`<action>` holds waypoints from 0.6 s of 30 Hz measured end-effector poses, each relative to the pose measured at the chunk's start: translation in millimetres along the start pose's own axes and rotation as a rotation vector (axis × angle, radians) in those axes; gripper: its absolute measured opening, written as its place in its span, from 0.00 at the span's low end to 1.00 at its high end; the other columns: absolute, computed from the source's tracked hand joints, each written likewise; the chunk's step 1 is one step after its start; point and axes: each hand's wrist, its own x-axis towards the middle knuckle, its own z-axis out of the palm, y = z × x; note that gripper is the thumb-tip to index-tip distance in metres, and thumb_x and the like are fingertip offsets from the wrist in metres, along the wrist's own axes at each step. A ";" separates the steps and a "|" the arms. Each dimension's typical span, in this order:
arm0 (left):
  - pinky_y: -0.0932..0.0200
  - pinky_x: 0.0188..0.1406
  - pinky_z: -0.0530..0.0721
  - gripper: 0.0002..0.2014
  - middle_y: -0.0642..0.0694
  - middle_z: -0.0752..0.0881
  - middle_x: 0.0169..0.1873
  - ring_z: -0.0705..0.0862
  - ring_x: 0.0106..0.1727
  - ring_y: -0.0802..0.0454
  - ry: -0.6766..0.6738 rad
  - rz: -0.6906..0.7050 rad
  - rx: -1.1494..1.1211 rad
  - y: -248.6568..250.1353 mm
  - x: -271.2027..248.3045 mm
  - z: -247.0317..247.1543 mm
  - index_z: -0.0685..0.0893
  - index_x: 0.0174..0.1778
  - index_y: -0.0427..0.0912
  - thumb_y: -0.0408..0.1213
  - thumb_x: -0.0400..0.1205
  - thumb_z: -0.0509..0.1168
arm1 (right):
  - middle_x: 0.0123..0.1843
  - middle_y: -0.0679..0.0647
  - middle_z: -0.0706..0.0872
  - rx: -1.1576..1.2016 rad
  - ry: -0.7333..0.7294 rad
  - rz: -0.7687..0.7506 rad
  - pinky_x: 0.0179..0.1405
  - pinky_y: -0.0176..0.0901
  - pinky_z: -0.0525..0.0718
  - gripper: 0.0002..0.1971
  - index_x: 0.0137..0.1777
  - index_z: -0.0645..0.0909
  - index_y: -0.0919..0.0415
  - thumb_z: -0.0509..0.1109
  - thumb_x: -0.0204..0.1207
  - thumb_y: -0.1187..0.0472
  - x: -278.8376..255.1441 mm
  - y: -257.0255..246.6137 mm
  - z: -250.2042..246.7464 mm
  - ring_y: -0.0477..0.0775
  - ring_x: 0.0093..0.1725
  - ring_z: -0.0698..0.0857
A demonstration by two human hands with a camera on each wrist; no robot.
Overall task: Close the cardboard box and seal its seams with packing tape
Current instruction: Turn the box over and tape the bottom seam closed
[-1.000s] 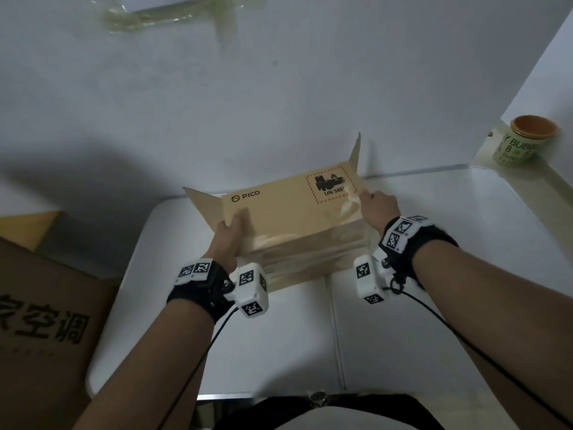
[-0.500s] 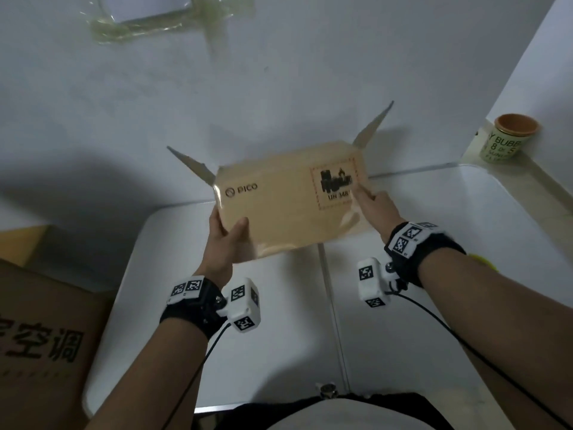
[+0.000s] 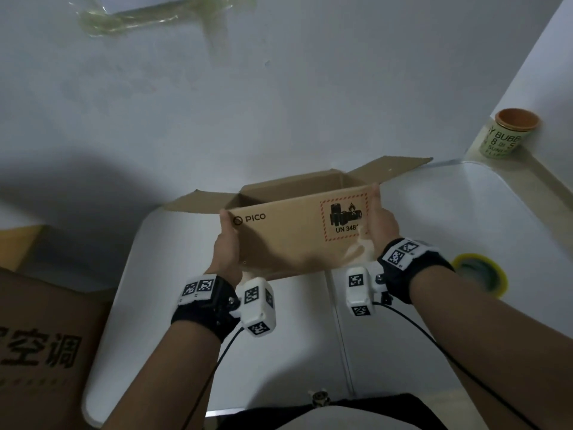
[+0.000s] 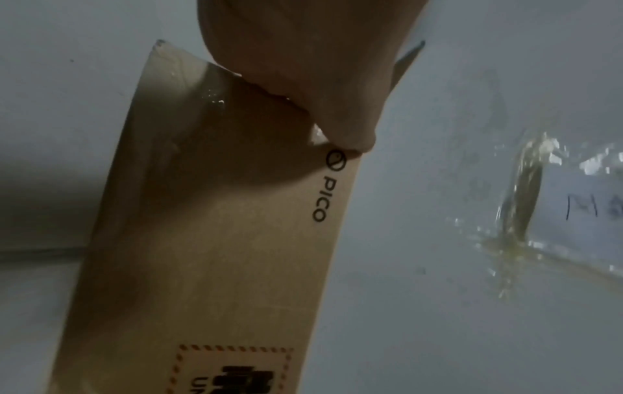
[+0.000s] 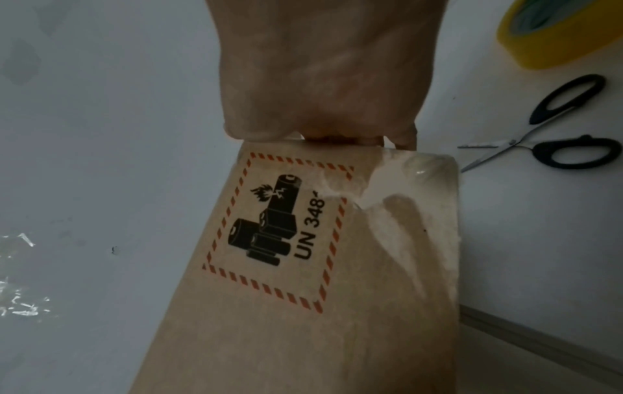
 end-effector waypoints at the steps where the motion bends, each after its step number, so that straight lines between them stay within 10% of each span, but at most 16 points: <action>1: 0.46 0.74 0.70 0.45 0.46 0.72 0.76 0.71 0.76 0.43 0.030 0.021 0.002 0.9 1.3 1.8 0.66 0.81 0.42 0.73 0.77 0.46 | 0.36 0.59 0.85 -0.006 -0.005 0.008 0.49 0.49 0.84 0.43 0.32 0.77 0.59 0.35 0.73 0.22 1.1 -0.6 -1.5 0.58 0.37 0.84; 5: 0.39 0.73 0.72 0.40 0.44 0.79 0.70 0.76 0.70 0.42 0.084 0.059 -0.034 3.8 17.0 0.5 0.73 0.75 0.46 0.66 0.72 0.46 | 0.31 0.55 0.83 0.007 -0.063 0.055 0.46 0.48 0.85 0.46 0.27 0.73 0.56 0.34 0.59 0.14 0.3 -6.7 -6.8 0.57 0.33 0.84; 8: 0.38 0.69 0.75 0.41 0.45 0.82 0.65 0.79 0.65 0.42 0.093 0.039 -0.051 0.4 29.7 1.6 0.75 0.73 0.46 0.68 0.70 0.47 | 0.46 0.60 0.89 0.004 -0.097 0.135 0.59 0.57 0.85 0.64 0.44 0.84 0.63 0.30 0.42 0.09 20.5 -2.0 -3.0 0.61 0.46 0.88; 15: 0.47 0.53 0.83 0.17 0.36 0.84 0.56 0.82 0.53 0.39 0.052 0.025 0.100 -9.9 26.6 1.0 0.79 0.56 0.35 0.46 0.84 0.56 | 0.68 0.66 0.80 0.037 -0.059 0.299 0.68 0.54 0.77 0.38 0.77 0.70 0.69 0.39 0.84 0.38 34.5 6.5 3.5 0.63 0.65 0.80; 18: 0.56 0.40 0.81 0.19 0.39 0.83 0.50 0.82 0.49 0.41 0.030 -0.062 0.159 -14.8 27.8 -3.2 0.78 0.55 0.38 0.53 0.84 0.62 | 0.41 0.53 0.73 0.174 -0.089 0.386 0.39 0.39 0.73 0.28 0.81 0.60 0.69 0.40 0.89 0.52 29.6 2.4 4.4 0.49 0.38 0.73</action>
